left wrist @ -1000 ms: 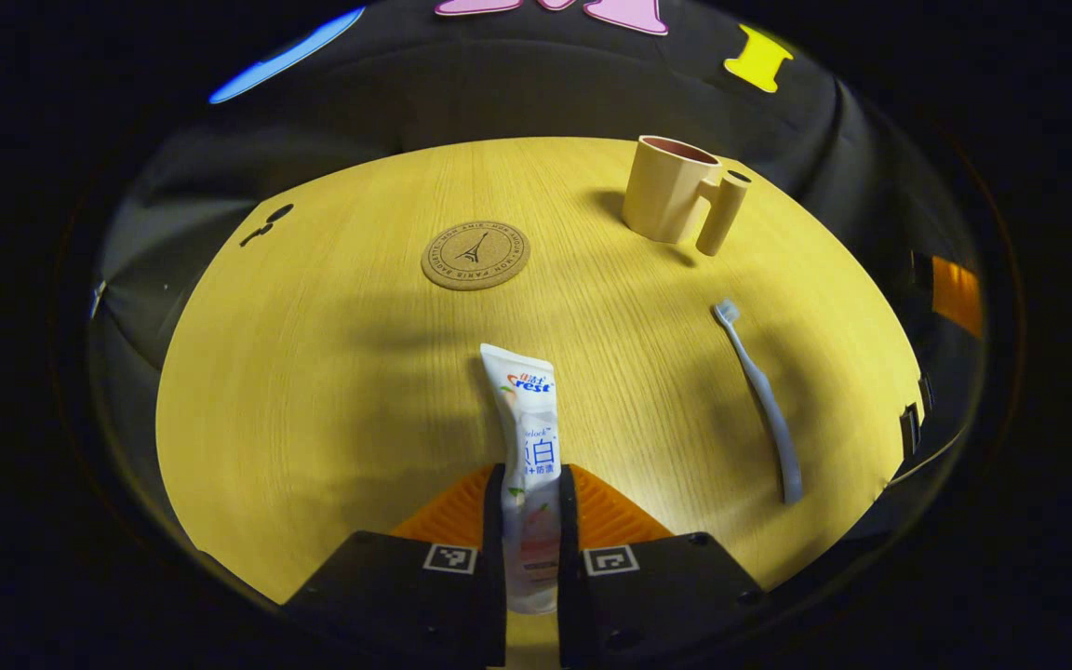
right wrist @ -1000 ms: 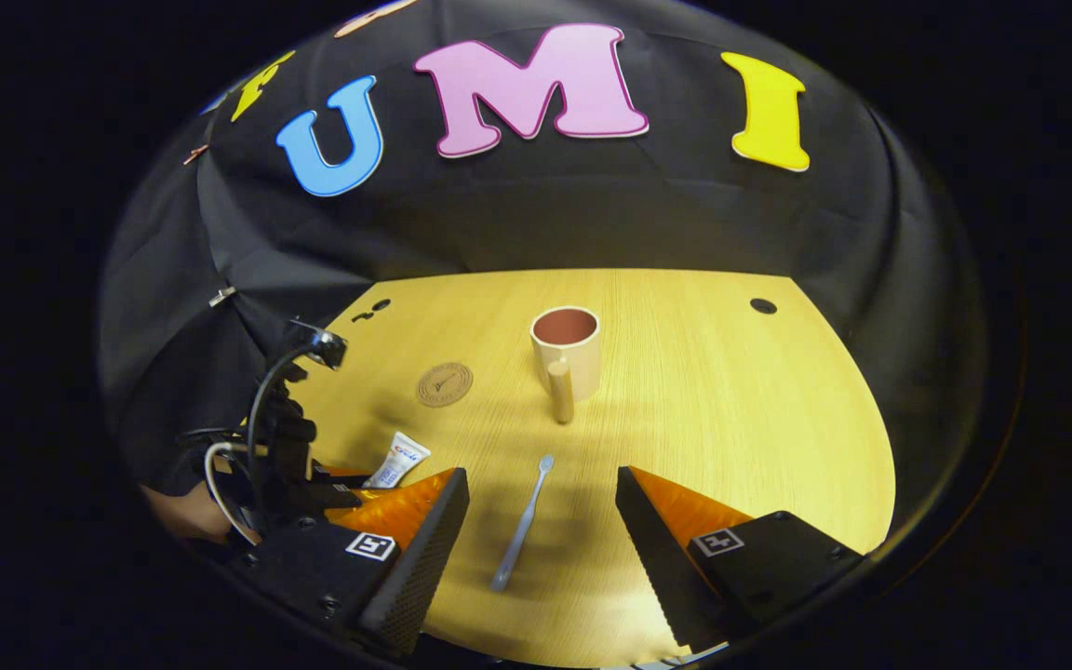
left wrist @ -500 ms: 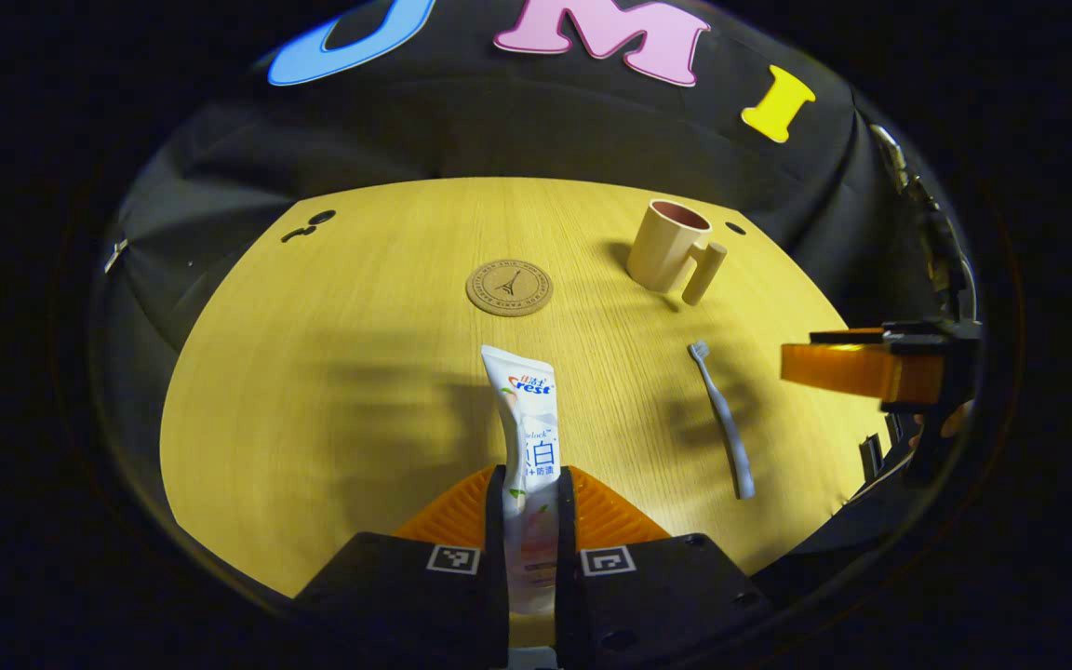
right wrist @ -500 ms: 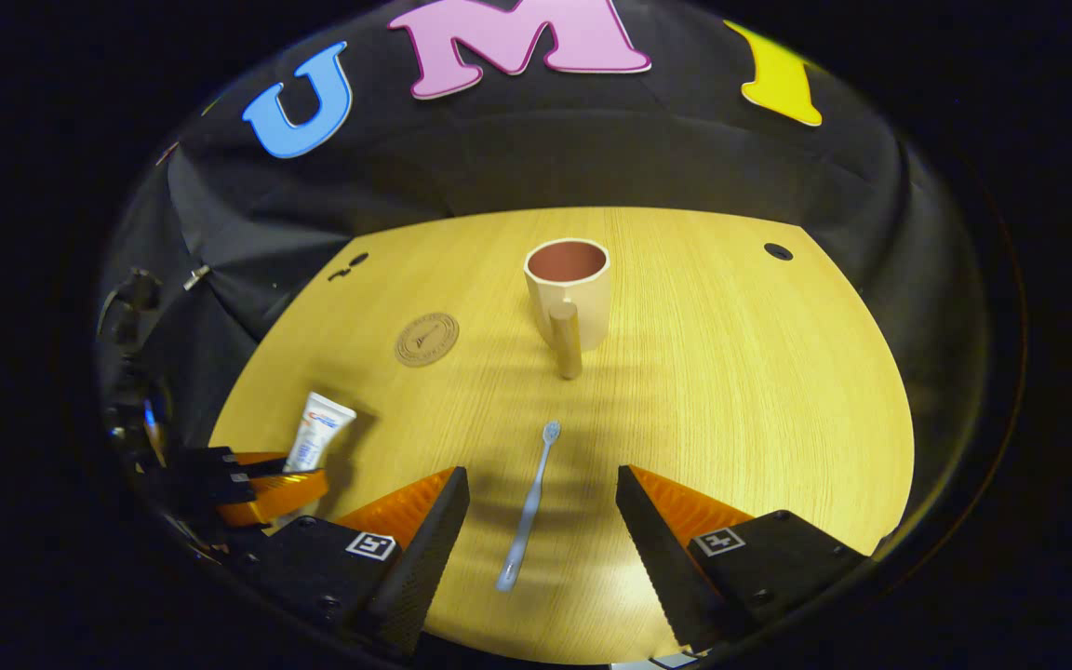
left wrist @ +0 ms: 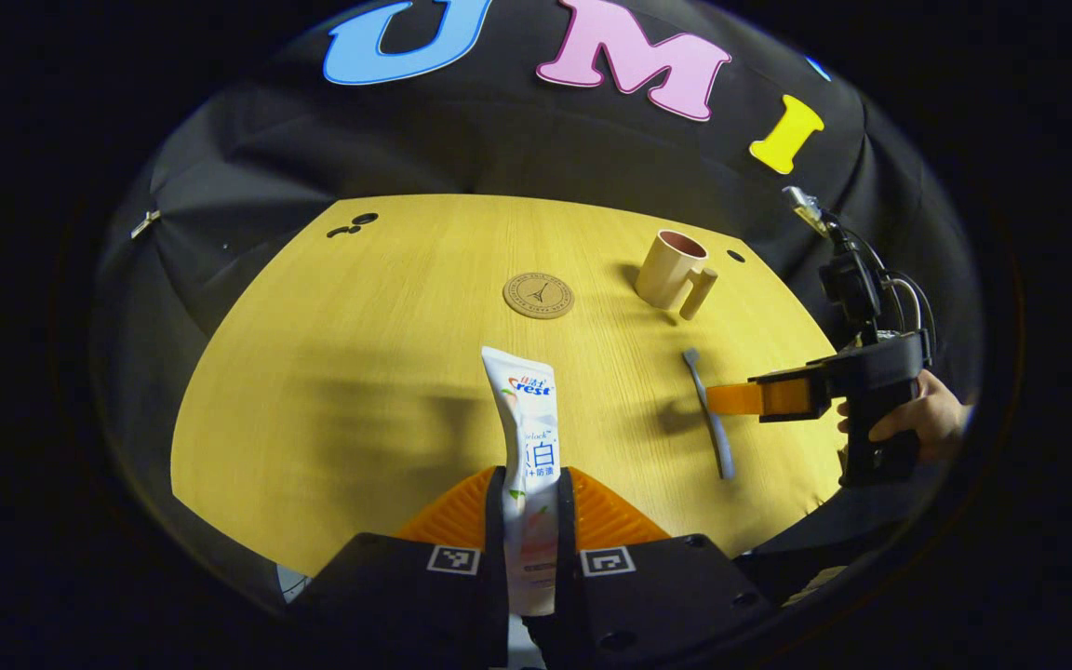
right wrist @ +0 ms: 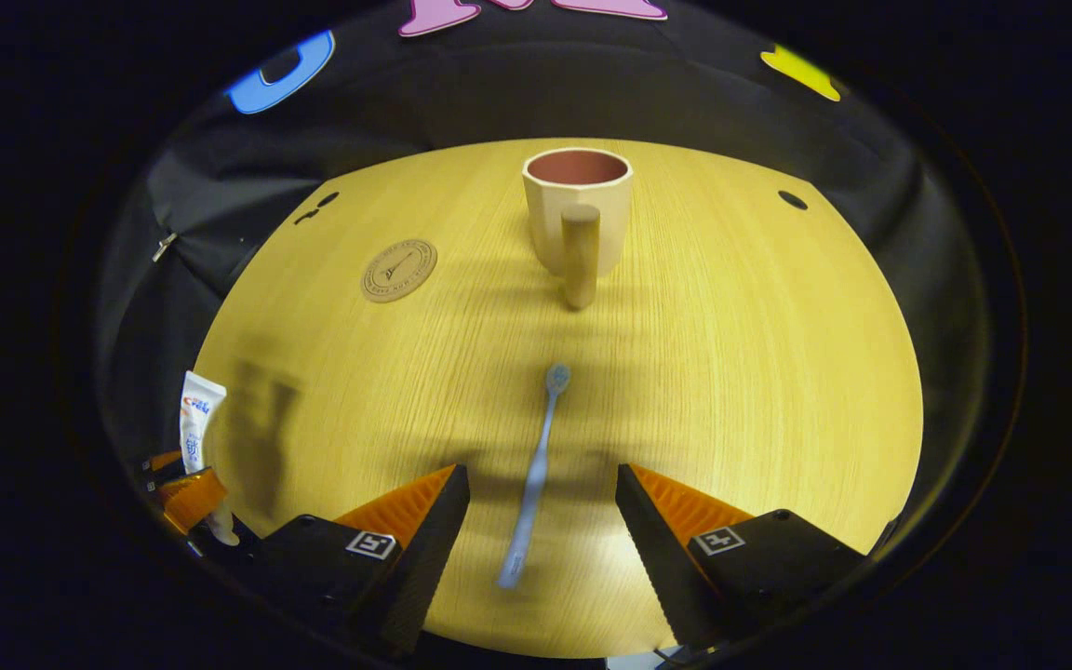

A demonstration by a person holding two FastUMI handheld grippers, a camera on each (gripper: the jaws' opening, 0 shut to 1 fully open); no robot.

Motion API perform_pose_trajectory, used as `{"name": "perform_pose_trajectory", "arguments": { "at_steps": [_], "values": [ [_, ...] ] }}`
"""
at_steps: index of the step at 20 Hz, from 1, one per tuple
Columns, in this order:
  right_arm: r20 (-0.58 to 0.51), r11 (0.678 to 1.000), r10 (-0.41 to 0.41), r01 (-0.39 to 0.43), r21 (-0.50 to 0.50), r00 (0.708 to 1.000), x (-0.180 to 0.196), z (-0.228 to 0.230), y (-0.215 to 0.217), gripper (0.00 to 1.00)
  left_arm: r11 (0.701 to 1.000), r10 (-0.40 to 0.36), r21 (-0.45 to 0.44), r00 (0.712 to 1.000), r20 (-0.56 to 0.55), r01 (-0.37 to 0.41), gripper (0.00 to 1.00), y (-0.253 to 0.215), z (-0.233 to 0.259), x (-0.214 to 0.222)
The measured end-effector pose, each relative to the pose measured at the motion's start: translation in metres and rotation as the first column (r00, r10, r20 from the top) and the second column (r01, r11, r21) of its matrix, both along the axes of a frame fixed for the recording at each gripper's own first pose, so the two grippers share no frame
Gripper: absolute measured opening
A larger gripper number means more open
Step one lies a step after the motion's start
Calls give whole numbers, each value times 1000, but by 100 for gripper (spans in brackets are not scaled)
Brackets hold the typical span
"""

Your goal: Put the toothbrush and toothpaste on the desktop into the cup, then pick up the cup and place it on the coaster on the desktop.

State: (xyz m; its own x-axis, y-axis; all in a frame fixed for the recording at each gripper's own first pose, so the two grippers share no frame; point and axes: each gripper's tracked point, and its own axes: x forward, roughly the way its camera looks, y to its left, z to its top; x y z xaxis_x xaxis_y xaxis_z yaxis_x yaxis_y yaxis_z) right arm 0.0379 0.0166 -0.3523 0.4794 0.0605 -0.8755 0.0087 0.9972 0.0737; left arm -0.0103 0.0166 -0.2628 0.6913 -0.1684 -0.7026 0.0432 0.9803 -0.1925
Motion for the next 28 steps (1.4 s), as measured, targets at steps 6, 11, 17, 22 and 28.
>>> {"name": "perform_pose_trajectory", "arguments": {
  "at_steps": [6,11,17,22,28],
  "values": [
    [-42,1000,-12,11,-29,999,1,-15,-3,96,1000,29,-12,1000,-9,-29,25,14,-2,-15],
    [-89,999,-12,9,-30,996,-10,-26,3,94,999,31,-20,999,-12,-32,25,15,-3,-21],
    [-117,994,-16,4,-105,993,-12,-31,-6,63,1000,-4,-21,1000,-10,4,20,9,-7,-24],
    [-190,994,-54,34,-108,980,-12,-31,-7,34,999,-32,-39,999,-9,32,25,-1,-12,-25],
    [-190,996,-34,18,-88,981,-6,-29,-4,10,998,-32,-52,999,-9,32,25,-7,-12,-19]
  ]
}}
